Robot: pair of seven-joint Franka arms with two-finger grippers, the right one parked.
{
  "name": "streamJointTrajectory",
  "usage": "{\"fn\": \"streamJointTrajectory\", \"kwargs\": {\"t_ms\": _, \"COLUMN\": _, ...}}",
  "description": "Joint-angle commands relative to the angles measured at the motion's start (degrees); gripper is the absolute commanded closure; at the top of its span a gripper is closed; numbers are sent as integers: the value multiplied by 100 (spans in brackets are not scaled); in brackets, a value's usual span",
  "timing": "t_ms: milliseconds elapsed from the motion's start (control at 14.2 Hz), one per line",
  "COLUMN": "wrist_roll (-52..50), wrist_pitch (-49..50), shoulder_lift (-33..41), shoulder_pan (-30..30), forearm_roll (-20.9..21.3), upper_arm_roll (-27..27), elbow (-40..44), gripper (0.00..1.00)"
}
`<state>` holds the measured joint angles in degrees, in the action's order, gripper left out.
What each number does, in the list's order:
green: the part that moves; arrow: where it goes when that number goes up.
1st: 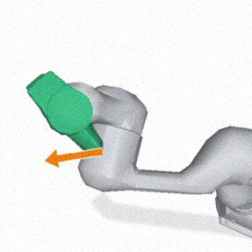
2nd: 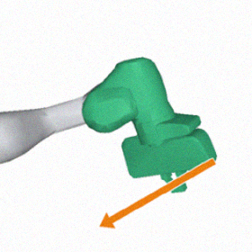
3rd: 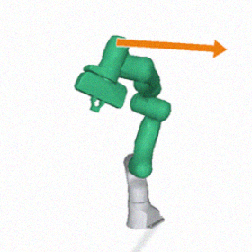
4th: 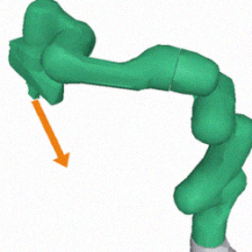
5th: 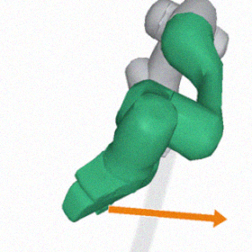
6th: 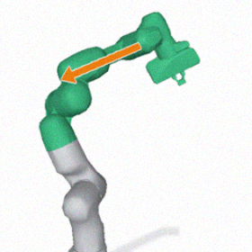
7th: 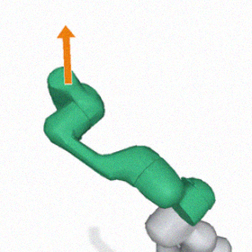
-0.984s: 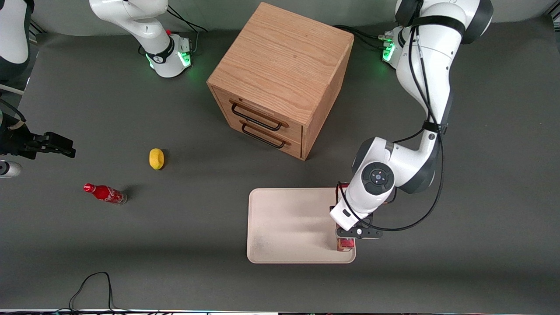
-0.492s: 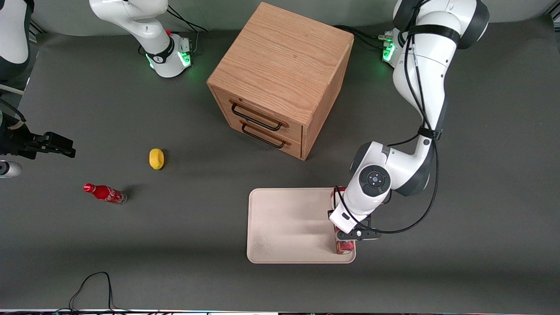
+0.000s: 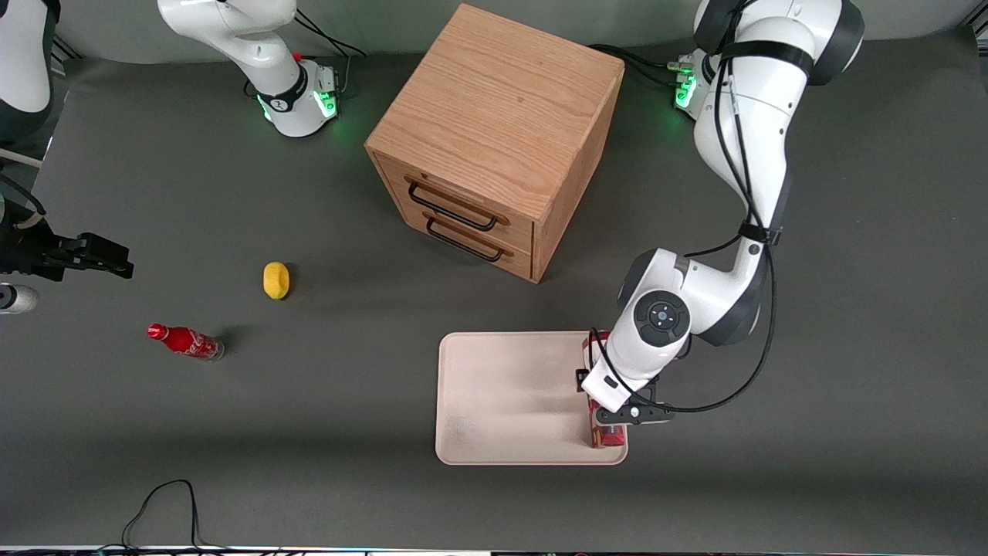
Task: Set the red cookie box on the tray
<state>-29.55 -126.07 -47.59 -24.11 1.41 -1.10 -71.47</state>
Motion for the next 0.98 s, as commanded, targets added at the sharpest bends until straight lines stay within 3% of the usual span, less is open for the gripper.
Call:
{"fn": "streamJointTrajectory", "kwargs": {"t_ms": 0, "wrist_roll": -252, "wrist_pitch": 1107, "shoulder_lift": 889, "shoulder_pan": -111, "forearm_roll": 105, "upper_arm_roll": 23, "elbow": -69, "gripper": 0}}
{"fn": "streamJointTrajectory", "kwargs": {"t_ms": 281, "wrist_roll": -209, "wrist_pitch": 3075, "shoulder_lift": 2339, "shoulder_pan": -59, "forearm_roll": 123, "upper_arm_roll": 40, "elbow": -77, "gripper": 0}}
{"fn": "streamJointTrajectory", "kwargs": {"t_ms": 492, "wrist_roll": -182, "wrist_pitch": 3807, "shoulder_lift": 2991, "shoulder_pan": -24, "forearm_roll": 421, "upper_arm_roll": 75, "elbow": -130, "gripper": 0}}
{"fn": "streamJointTrajectory", "kwargs": {"t_ms": 703, "wrist_roll": -156, "wrist_pitch": 3653, "shoulder_lift": 3475, "shoulder_pan": 194, "forearm_roll": 554, "upper_arm_roll": 67, "elbow": -691, "gripper": 0}}
{"fn": "streamJointTrajectory", "kwargs": {"t_ms": 914, "wrist_roll": -147, "wrist_pitch": 2829, "shoulder_lift": 4177, "shoulder_pan": 511, "forearm_roll": 545, "upper_arm_roll": 66, "elbow": -1752, "gripper": 0}}
